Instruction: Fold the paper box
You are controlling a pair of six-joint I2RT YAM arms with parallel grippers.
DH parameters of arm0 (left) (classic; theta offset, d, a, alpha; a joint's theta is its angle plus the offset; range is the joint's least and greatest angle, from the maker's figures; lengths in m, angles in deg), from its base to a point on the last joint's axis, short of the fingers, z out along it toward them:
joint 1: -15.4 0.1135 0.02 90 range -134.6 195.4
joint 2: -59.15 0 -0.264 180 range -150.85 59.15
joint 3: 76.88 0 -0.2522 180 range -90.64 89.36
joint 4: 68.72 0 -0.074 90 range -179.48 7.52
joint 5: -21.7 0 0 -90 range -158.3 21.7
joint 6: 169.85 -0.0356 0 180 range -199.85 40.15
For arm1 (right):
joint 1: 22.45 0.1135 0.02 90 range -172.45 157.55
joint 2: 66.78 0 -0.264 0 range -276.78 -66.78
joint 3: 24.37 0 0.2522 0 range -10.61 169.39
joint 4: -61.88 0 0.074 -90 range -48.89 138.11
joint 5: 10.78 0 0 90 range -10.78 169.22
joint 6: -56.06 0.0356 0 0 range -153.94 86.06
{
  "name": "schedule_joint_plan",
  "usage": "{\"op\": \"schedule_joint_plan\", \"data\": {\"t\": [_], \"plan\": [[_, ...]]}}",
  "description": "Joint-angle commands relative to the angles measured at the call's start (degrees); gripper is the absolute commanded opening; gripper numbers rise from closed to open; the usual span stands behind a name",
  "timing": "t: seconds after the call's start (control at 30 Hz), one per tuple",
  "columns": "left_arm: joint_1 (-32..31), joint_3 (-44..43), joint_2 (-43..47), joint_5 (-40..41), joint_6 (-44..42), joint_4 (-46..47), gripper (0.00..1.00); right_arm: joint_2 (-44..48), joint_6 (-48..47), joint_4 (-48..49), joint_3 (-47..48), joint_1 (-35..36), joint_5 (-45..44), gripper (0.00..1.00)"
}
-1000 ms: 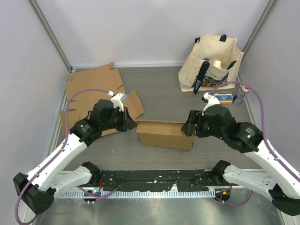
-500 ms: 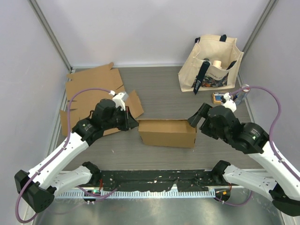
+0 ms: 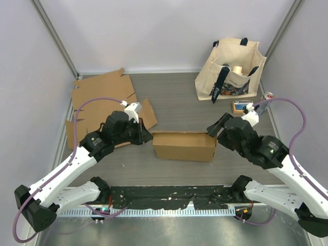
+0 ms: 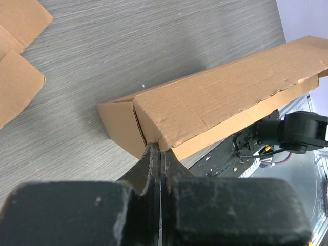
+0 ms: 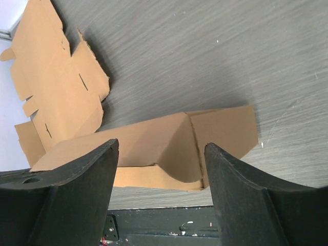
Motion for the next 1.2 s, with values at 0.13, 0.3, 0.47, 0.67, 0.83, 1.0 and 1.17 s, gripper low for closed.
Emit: {"op": "schedule_joint_plan", "data": {"t": [0.13, 0.3, 0.47, 0.67, 0.83, 1.0, 1.17], "plan": [[-3.1, 2.4, 2.6, 5.5, 3.3, 4.3, 0.01, 11.9, 1.9, 12.4, -17.9, -0.1, -3.3, 0.64], [-3.6, 2.2, 2.6, 3.7, 4.2, 3.5, 0.38, 17.4, -1.8, 16.5, -24.0, -0.1, -4.3, 0.54], [-3.6, -2.5, 1.8, -2.9, 3.5, -3.6, 0.61, 18.4, -3.5, 18.3, -26.1, -0.1, -4.0, 0.54], [0.7, -11.6, 0.3, -3.5, 5.9, -11.3, 0.86, 18.6, -4.5, 20.1, -28.0, -0.1, -3.1, 0.54], [12.0, -8.4, -3.0, -17.4, 13.6, -2.4, 0.79, 19.1, -5.2, 20.2, -28.1, -0.1, -3.1, 0.54], [13.3, -6.0, -8.4, -22.1, 14.8, 3.3, 0.59, 19.6, -5.5, 20.3, -29.2, -0.1, -2.9, 0.54], [13.3, -1.2, -8.5, -22.1, 14.6, 7.3, 0.49, 19.4, -5.7, 21.0, -30.3, -0.1, -2.5, 0.53]]}}
